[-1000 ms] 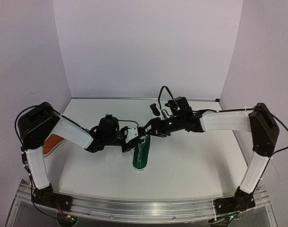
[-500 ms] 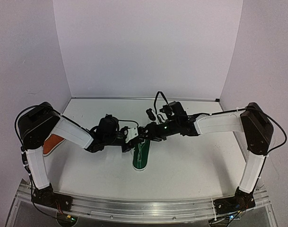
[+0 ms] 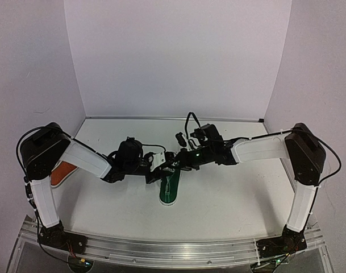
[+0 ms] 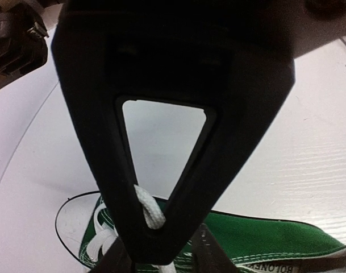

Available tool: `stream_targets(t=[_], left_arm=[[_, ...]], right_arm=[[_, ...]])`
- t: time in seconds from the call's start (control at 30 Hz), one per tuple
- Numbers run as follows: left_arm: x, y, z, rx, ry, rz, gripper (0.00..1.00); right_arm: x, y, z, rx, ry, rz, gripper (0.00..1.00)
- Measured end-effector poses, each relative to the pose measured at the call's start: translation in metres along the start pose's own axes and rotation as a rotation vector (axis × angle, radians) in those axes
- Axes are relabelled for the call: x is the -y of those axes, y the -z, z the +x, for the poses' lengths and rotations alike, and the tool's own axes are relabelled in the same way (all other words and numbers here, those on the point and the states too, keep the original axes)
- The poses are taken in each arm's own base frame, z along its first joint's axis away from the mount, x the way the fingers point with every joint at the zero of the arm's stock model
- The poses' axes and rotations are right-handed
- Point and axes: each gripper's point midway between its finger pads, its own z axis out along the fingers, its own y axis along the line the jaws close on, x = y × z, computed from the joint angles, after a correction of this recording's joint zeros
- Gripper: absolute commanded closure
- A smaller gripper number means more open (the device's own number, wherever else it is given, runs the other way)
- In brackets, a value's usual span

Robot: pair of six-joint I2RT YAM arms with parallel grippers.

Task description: Tie the shoes

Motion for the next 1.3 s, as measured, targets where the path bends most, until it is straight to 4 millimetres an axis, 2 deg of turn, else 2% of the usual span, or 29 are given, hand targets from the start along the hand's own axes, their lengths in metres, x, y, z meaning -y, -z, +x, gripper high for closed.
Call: stream_targets(t=[0.07, 0.13, 0.3, 0.4, 0.5, 0.8, 0.9, 1.13, 1.3], left_arm=[[-0.001, 0.006, -0.003, 0.003, 0.035, 0.02, 0.53], [-0.011, 0.019, -0.007, 0.009, 0.083, 0.024, 0.51], [-0.065, 0.062, -0.017, 0.029, 0.178, -0.082, 0.49], [-0.093, 0.073, -0.008, -0.01, 0.224, -0.125, 0.5], [-0.106, 0.069, 0.008, -0.083, 0.258, -0.12, 0.5], [-0.085, 0.038, 0.081, -0.324, 0.345, 0.021, 0.49], [-0.082, 0.03, 0.099, -0.376, 0.365, 0.044, 0.49], [-0.088, 0.019, 0.108, -0.417, 0.378, 0.061, 0.56], [-0.093, 0.013, 0.112, -0.448, 0.397, 0.067, 0.66]], right_arm=[[0.0, 0.0, 0.0, 0.001, 0.0, 0.001, 1.0], [0.0, 0.0, 0.0, 0.001, 0.001, 0.003, 1.0], [-0.001, 0.0, -0.002, 0.013, 0.007, 0.002, 1.0], [-0.001, -0.001, -0.002, 0.013, 0.007, 0.002, 1.0], [-0.001, -0.001, -0.002, 0.013, 0.007, 0.003, 1.0], [0.0, -0.001, -0.002, 0.012, 0.006, 0.006, 1.0], [0.0, -0.001, -0.002, 0.011, 0.005, 0.008, 1.0], [0.002, -0.001, 0.0, 0.005, 0.0, 0.016, 1.0], [0.004, -0.001, 0.0, 0.007, -0.002, 0.025, 1.0]])
